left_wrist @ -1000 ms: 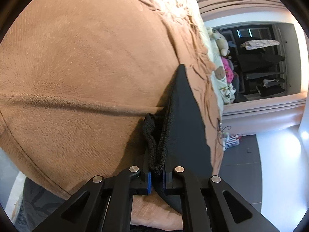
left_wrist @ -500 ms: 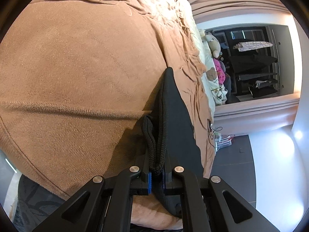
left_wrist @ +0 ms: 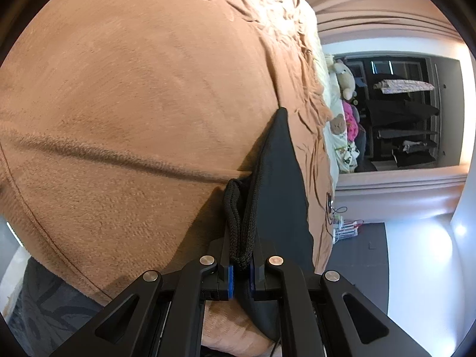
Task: Fold small clothes
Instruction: 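Fold the held black shirt end over onto the shirt body with the left gripper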
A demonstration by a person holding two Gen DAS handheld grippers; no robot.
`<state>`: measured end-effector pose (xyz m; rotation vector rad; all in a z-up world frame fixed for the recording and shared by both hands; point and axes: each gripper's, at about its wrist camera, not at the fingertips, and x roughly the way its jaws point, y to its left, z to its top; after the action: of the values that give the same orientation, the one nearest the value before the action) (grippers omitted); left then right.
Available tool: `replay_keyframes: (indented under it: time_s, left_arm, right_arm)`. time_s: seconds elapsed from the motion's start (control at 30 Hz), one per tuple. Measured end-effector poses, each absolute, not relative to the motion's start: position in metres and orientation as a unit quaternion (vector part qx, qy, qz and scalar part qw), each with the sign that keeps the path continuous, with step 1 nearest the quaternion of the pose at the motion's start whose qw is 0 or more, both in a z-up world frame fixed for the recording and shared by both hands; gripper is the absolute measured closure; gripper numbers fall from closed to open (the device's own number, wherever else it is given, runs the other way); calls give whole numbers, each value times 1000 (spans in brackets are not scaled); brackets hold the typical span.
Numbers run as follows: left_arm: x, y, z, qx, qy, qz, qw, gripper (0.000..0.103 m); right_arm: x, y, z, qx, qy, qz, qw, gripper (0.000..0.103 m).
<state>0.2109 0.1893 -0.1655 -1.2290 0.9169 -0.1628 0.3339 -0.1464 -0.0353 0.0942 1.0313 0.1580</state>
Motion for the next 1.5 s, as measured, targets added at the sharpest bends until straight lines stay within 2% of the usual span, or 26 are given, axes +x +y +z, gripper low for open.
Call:
replay_keyframes:
  time_s: [0.7, 0.97, 1.5]
  left_arm:
    - [213, 194, -181, -589, 409, -74, 693, 97]
    - [218, 194, -168, -598, 386, -122, 692, 97]
    - [245, 165, -108, -586, 341, -208, 705, 97]
  right_arm:
    - [457, -178, -47, 48, 503, 39, 862, 87]
    - [498, -178, -55, 42, 506, 18, 861, 87]
    - [401, -176, -58, 86, 525, 89, 842, 87]
